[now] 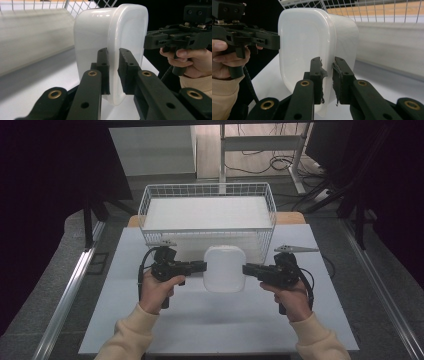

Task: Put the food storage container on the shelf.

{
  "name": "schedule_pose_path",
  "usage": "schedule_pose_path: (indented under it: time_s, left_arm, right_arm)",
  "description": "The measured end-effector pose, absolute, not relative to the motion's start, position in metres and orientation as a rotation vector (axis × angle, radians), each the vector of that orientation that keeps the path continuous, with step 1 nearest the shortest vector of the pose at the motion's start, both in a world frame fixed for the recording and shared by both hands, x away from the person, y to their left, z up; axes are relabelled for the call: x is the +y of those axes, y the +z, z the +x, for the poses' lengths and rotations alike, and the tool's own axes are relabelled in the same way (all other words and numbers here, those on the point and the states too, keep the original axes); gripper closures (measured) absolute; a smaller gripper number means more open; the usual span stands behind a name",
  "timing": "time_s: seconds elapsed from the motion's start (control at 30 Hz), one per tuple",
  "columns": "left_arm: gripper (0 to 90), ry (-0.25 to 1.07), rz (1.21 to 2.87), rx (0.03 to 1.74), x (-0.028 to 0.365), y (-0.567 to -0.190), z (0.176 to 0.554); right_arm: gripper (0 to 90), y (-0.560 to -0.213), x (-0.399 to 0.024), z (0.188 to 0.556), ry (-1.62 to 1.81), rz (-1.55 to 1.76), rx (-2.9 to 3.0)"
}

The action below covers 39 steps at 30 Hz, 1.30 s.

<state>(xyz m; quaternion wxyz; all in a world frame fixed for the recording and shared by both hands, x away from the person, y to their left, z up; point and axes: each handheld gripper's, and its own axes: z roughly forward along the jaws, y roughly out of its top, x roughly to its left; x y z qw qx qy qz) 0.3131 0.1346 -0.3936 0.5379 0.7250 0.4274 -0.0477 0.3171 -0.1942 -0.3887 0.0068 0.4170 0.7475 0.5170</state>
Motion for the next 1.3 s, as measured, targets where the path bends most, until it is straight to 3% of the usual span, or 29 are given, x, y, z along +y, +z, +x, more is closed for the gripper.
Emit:
schedule_pose_path:
  time_s: [1.3]
  left_arm:
    - [79.9, 0.032, 1.709, 0.956, 0.148, -0.310, 0.346]
  right_arm:
    - [78.5, -0.304, -0.179, 0.356, 1.641, 1.134, 2.303]
